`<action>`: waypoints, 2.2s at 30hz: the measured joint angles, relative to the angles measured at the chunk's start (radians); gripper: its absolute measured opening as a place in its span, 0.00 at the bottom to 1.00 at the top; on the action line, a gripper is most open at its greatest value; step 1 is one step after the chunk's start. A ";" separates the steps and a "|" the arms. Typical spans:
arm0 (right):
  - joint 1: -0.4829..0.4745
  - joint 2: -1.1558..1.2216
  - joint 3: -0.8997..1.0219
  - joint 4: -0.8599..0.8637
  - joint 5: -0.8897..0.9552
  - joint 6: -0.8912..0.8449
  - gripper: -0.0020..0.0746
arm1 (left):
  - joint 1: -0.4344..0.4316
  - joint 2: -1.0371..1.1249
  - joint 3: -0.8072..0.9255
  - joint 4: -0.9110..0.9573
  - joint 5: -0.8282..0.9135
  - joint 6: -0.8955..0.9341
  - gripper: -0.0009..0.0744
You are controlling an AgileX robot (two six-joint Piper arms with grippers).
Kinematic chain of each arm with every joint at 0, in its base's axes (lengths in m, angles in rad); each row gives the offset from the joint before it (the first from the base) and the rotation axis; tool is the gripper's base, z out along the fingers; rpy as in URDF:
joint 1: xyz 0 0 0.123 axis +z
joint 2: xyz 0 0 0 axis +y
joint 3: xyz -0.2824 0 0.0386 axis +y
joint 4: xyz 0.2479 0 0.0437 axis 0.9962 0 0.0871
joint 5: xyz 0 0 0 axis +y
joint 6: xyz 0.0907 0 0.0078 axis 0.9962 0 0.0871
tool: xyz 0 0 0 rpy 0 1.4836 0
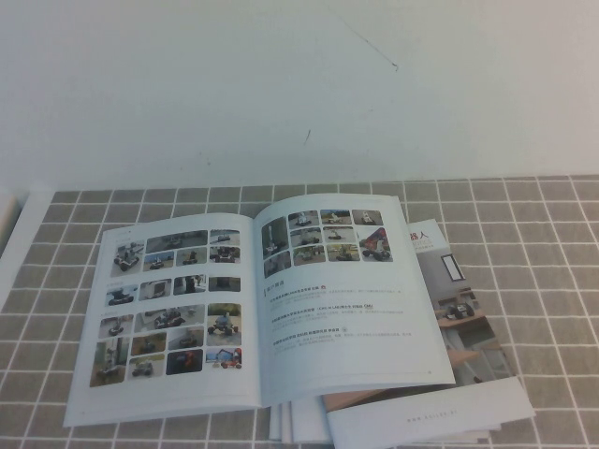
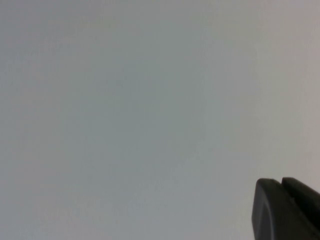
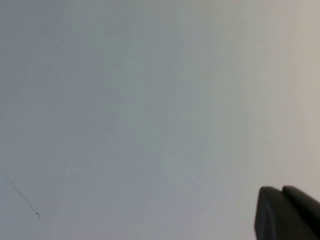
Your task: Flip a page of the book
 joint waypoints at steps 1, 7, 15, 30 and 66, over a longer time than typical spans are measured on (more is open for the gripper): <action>0.000 0.000 0.000 0.006 -0.002 0.000 0.02 | 0.000 0.000 0.000 0.000 -0.011 0.000 0.01; 0.000 0.000 -0.002 0.015 0.029 0.025 0.02 | 0.000 0.000 -0.007 0.066 0.022 0.000 0.01; 0.000 0.014 -0.288 0.017 0.468 0.033 0.02 | 0.000 0.004 -0.281 0.291 0.466 -0.073 0.01; 0.000 0.538 -0.730 0.383 1.104 -0.305 0.02 | 0.002 0.280 -0.430 0.192 0.694 -0.300 0.01; 0.202 1.901 -1.281 0.849 1.253 -0.850 0.31 | -0.245 1.589 -0.960 -0.013 1.044 -0.128 0.01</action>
